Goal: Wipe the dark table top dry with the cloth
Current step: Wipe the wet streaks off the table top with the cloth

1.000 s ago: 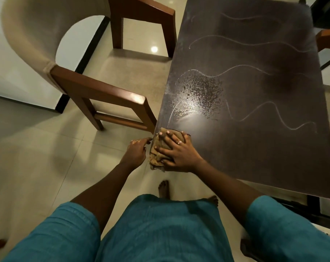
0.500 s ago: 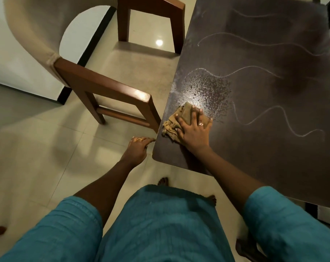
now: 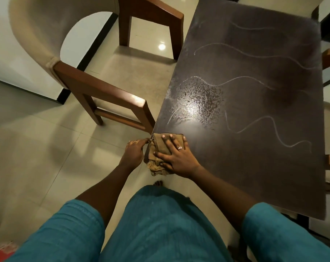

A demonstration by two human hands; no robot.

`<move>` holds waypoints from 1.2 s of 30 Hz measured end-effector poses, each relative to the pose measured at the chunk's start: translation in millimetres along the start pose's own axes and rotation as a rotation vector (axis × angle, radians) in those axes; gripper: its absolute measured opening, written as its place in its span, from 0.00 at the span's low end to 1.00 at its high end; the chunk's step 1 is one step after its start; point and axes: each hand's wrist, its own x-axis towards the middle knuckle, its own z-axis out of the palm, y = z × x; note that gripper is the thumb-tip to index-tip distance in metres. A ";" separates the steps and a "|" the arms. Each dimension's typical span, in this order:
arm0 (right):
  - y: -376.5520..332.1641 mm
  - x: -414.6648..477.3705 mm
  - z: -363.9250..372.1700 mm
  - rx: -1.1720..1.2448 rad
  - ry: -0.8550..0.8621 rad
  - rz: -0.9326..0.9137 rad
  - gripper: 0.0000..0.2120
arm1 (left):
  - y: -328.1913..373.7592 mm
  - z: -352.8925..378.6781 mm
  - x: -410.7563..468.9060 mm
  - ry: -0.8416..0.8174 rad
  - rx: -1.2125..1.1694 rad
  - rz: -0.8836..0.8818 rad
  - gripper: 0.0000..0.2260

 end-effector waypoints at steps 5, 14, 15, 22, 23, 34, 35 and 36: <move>8.0 20.7 -5.6 0.009 -0.030 0.051 0.32 | 16.5 -1.8 6.4 0.125 -0.200 -0.102 0.16; 71.2 83.0 -33.3 0.070 0.052 0.269 0.32 | 40.5 -17.2 55.0 0.102 -0.182 -0.098 0.16; 81.4 85.9 -36.5 0.067 0.048 0.293 0.30 | 43.7 -19.0 62.7 0.089 -0.171 -0.082 0.17; 112.2 54.7 -23.7 0.090 0.107 0.482 0.32 | 56.7 -28.7 99.5 0.017 -0.124 -0.065 0.18; 107.6 48.6 -19.0 0.084 0.138 0.480 0.30 | 58.4 -30.1 102.4 0.012 -0.127 -0.065 0.19; 85.3 95.7 -33.4 0.087 0.106 0.371 0.26 | 65.4 -37.8 117.8 0.011 -0.237 -0.047 0.17; 91.3 105.1 -38.4 0.094 0.094 0.376 0.27 | 66.5 -37.7 119.9 0.011 -0.244 -0.047 0.17; 97.7 113.5 -43.0 0.089 0.090 0.380 0.27 | 67.7 -37.4 121.5 0.007 -0.240 -0.056 0.18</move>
